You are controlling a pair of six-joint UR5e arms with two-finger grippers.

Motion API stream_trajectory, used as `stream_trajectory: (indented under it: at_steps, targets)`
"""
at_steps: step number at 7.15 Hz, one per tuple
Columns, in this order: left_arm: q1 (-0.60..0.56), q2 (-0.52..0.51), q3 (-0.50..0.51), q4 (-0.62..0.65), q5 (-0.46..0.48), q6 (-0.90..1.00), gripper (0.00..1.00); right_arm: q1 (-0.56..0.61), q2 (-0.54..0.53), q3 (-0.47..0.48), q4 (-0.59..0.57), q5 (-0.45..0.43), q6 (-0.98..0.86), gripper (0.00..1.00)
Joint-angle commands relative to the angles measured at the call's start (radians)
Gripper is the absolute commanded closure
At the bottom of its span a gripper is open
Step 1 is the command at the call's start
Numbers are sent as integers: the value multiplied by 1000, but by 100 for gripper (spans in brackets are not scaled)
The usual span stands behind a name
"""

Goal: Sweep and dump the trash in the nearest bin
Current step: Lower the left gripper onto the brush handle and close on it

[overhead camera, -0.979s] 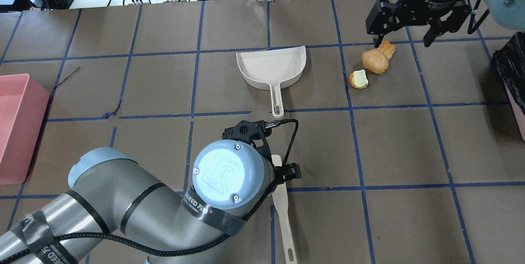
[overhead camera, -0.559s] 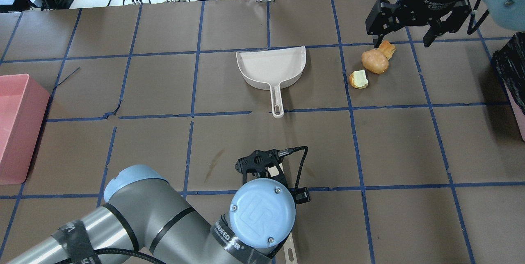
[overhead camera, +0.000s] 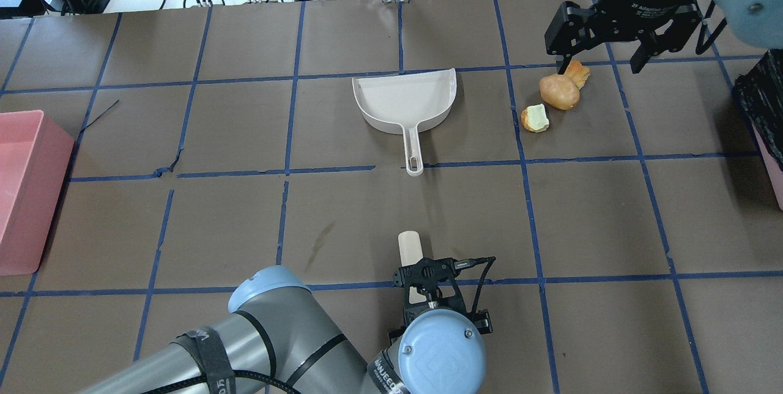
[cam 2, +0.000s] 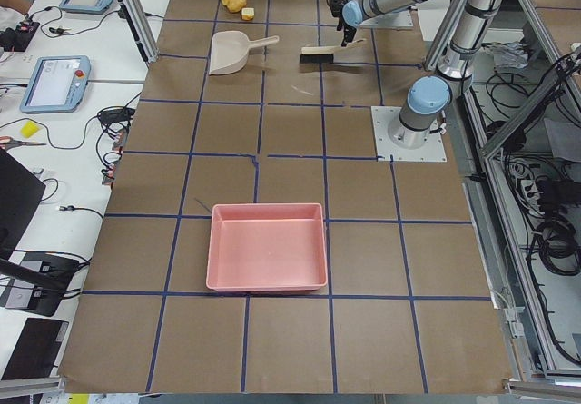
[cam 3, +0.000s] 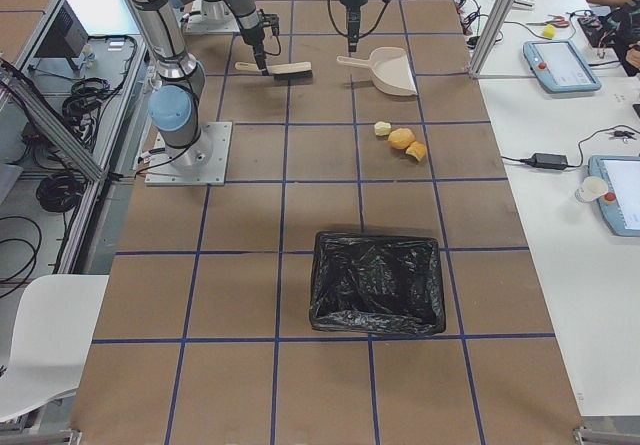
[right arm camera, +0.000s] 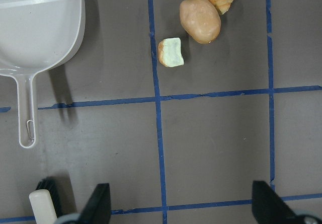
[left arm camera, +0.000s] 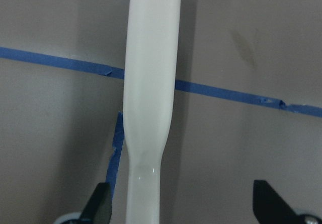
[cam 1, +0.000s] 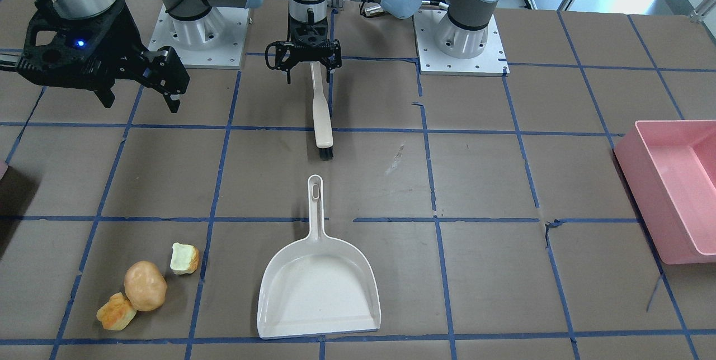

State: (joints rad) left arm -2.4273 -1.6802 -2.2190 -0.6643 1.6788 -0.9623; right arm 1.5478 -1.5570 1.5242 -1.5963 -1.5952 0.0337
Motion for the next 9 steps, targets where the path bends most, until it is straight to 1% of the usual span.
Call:
stream_trajectory:
  at_steps: [1,3,5,9]
  targets:
    - [-3,11,-66,49,2,91,1,0,0,1,-1,0,0,0]
    - [-3,-10,-73,57,2,67,1,0,0,1,-1,0,0,0]
    - [-3,6,-71,58,1,77,4,0,0,1,-1,0,0,0]
    - [-10,10,-74,57,-8,60,4,0,0,1,-1,0,0,0]
